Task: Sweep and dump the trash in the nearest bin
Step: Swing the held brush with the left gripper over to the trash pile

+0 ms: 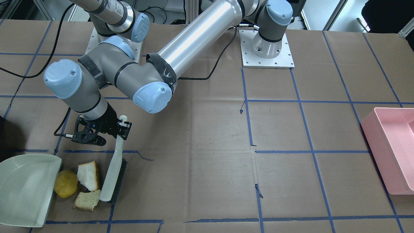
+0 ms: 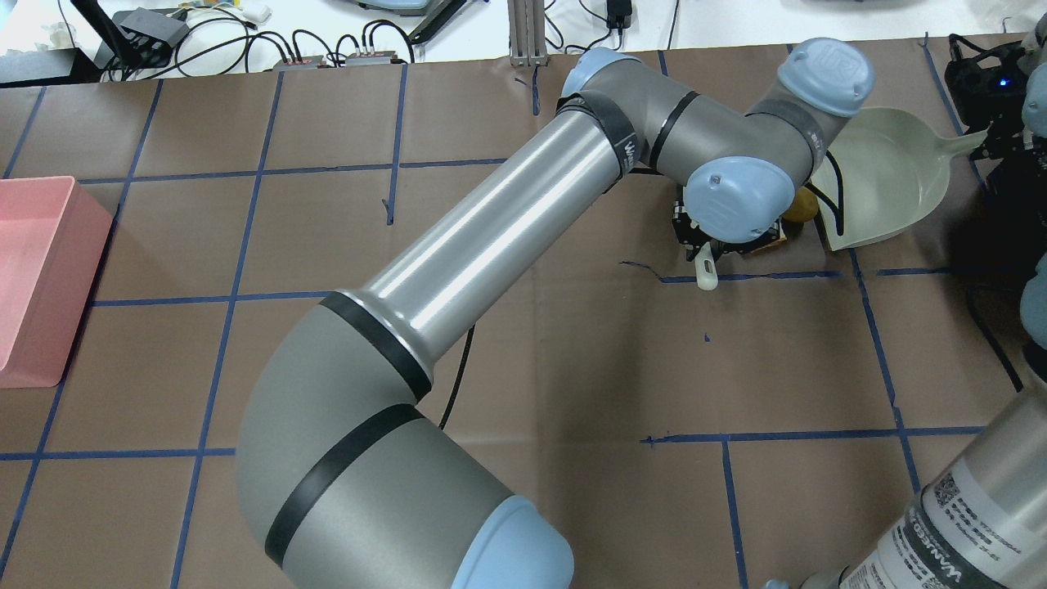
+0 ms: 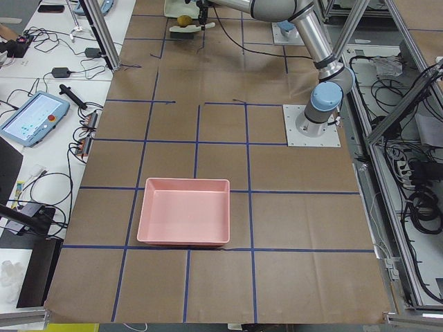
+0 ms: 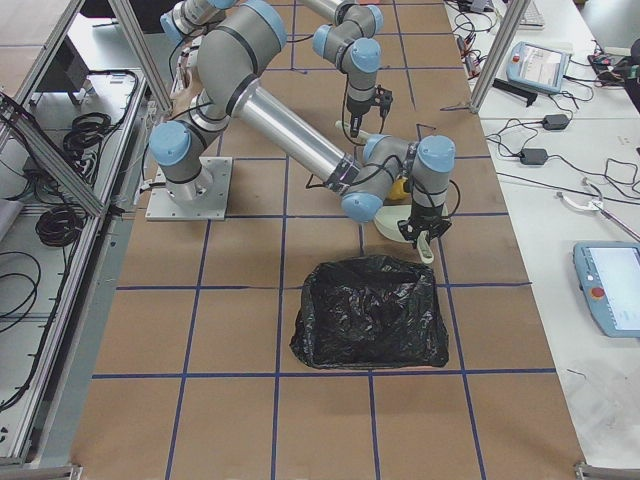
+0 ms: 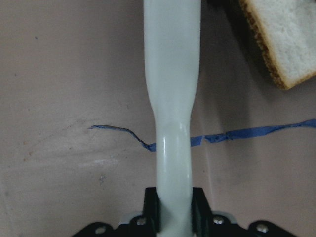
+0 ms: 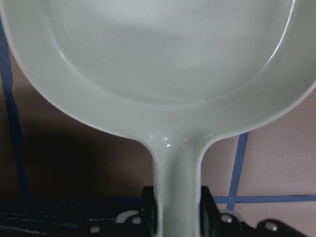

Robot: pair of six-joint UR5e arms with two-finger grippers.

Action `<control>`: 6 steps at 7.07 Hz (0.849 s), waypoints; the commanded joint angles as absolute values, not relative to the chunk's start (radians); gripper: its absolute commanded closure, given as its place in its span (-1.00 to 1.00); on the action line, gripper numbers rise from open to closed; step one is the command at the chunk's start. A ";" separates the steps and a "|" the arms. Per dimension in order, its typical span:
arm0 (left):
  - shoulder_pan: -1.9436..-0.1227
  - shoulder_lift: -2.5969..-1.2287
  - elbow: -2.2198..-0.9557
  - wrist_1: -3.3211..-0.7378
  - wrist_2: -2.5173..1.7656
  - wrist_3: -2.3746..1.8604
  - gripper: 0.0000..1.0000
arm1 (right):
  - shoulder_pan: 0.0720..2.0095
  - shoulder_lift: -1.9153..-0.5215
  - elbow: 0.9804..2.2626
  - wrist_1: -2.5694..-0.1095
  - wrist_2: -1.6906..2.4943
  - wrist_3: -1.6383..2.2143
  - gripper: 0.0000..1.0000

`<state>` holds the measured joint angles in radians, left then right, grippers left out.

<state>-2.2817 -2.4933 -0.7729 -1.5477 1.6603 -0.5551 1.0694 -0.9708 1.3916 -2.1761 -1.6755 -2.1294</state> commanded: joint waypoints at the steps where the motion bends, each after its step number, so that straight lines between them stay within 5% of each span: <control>1: -2.287 -2.511 -0.752 -1.557 1.654 -0.601 1.00 | 1.075 -0.965 1.394 -2.172 -1.672 -2.129 1.00; 6: -2.325 -2.580 -0.680 -1.540 1.524 -0.701 1.00 | 1.074 -0.957 1.393 -2.126 -1.657 -2.132 1.00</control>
<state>-2.3178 -2.5687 -0.6875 -1.5461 1.5807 -0.6822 1.0738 -0.9582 1.3936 -2.1392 -1.6569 -2.1325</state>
